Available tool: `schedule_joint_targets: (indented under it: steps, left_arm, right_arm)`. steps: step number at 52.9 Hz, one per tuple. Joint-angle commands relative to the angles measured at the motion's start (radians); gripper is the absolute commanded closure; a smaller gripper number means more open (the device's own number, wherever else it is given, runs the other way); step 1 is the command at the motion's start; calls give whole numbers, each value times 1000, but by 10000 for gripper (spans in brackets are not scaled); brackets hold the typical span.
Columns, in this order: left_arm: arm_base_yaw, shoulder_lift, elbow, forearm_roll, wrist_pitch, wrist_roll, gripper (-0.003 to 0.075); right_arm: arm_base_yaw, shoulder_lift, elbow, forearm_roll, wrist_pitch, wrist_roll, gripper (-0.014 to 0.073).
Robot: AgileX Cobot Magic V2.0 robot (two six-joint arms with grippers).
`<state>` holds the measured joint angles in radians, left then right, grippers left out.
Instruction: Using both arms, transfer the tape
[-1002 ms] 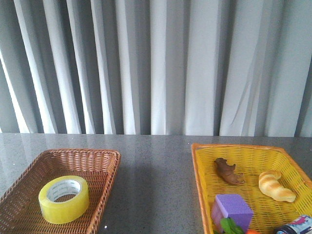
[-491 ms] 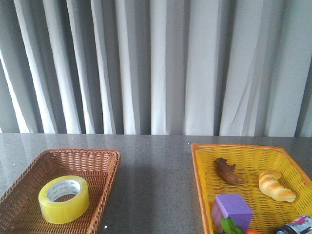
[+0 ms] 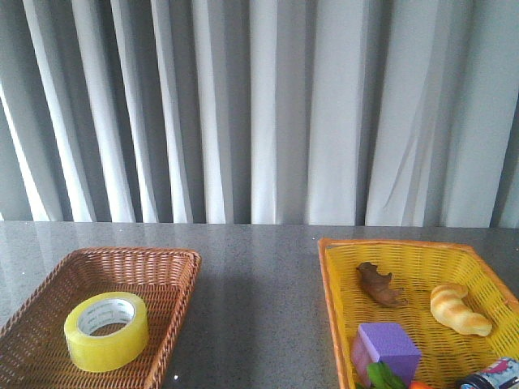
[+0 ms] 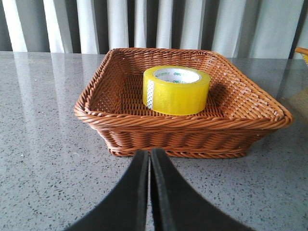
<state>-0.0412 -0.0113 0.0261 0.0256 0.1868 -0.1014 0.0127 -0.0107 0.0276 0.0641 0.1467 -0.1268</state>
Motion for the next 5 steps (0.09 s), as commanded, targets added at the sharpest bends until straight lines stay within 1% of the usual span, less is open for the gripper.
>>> schedule_joint_targets:
  steps: [1,5]
  left_arm:
    - [3,-16,-23,-3,-70,-12,727]
    - [3,-16,-23,-3,-70,-12,726]
  right_arm:
    - [-2,-15,7,0,-77,-7,599]
    - [-2,-15,7,0,-77,-7,599]
